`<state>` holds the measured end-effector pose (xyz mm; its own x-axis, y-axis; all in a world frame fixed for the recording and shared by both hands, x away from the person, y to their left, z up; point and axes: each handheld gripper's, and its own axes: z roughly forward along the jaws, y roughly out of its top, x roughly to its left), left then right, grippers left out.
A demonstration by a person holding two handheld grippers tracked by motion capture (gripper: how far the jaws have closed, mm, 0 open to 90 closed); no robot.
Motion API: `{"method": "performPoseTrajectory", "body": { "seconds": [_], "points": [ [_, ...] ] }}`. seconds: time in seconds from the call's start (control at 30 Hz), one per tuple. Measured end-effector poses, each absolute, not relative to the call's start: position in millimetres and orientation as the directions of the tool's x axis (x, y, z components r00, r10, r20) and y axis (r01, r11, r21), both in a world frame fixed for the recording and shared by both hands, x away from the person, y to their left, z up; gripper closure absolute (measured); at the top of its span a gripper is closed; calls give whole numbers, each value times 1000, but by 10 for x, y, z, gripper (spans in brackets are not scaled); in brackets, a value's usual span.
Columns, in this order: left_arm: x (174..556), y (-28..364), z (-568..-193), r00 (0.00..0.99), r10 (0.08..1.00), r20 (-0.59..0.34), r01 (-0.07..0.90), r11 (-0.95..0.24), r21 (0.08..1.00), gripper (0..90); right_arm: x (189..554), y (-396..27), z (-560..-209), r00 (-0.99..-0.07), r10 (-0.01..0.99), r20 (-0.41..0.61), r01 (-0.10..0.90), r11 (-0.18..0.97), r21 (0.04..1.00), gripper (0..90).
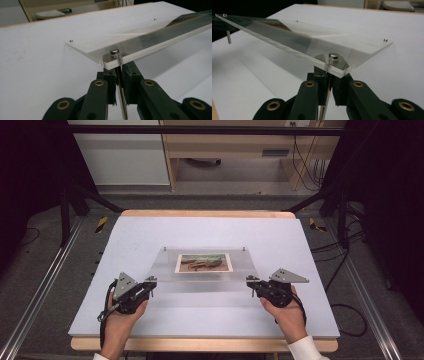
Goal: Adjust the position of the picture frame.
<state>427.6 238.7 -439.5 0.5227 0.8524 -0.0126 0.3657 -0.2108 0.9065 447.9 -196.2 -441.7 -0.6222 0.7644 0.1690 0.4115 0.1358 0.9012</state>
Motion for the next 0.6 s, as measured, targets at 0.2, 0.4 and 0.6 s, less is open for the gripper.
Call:
{"method": "performPoseTrajectory", "body": {
  "seconds": [0.2, 0.4, 0.6],
  "points": [
    [4215, 2404, -4538, 544, 838, -48, 410, -215, 886, 829, 4396, -1978, -4576, -626, 760, 171, 443, 167, 881, 842],
    [4226, 2425, -4588, 542, 839, -53, 421, -216, 881, 833, 4366, -1956, -4641, -623, 763, 171, 460, 180, 869, 845],
    [4240, 2426, -4654, 529, 847, -53, 441, -220, 870, 837, 4359, -1919, -4689, -623, 762, 175, 482, 198, 854, 849]
  ]
}}
